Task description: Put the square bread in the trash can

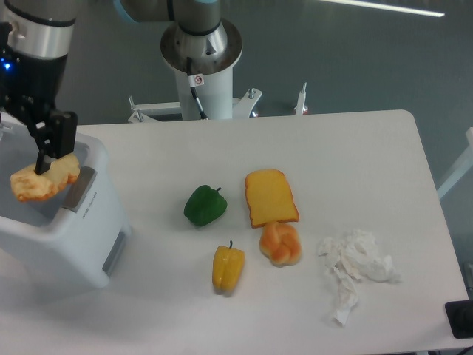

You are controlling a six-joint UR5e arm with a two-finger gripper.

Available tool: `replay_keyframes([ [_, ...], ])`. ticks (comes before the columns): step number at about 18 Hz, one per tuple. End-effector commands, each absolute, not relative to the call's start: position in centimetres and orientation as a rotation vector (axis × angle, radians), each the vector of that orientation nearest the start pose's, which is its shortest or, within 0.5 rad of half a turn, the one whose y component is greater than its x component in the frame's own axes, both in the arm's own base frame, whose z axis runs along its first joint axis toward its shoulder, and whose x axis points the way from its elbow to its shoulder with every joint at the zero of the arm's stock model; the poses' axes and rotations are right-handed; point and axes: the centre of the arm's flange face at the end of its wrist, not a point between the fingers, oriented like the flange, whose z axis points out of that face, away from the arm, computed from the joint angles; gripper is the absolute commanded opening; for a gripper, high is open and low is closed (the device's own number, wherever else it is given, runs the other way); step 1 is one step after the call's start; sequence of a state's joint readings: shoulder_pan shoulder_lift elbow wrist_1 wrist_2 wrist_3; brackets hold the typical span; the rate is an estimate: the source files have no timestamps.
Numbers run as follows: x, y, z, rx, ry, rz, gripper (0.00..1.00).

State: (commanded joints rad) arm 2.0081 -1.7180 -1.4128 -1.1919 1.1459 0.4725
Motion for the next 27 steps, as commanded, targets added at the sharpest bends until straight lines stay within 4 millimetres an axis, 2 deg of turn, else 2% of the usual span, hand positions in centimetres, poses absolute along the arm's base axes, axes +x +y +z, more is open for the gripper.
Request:
replay_keyframes([
  [2,-7.0,60.7,53.5,-2.608,0.154,-0.308,1.00],
  [4,-6.1,61.0,53.1,-2.615,0.147,-0.325,1.00],
  [7,-6.2,61.1,52.9,-2.618,0.148,-0.324,1.00],
  [9,-6.6,61.2,52.7,-2.623,0.144,-0.323,1.00],
  [12,-9.4,60.8,52.7,-2.622,0.093,-0.299,1.00],
  [16,-11.0,60.5,52.8,-2.619,0.062,-0.286,1.00],
  [21,-11.2,60.2,53.2,-2.616,0.089,-0.265,1.00],
  [23,-13.1,59.7,53.7,-2.607,0.052,-0.244,1.00],
  [27,-19.5,57.6,54.1,-2.616,0.034,-0.120,1.00],
])
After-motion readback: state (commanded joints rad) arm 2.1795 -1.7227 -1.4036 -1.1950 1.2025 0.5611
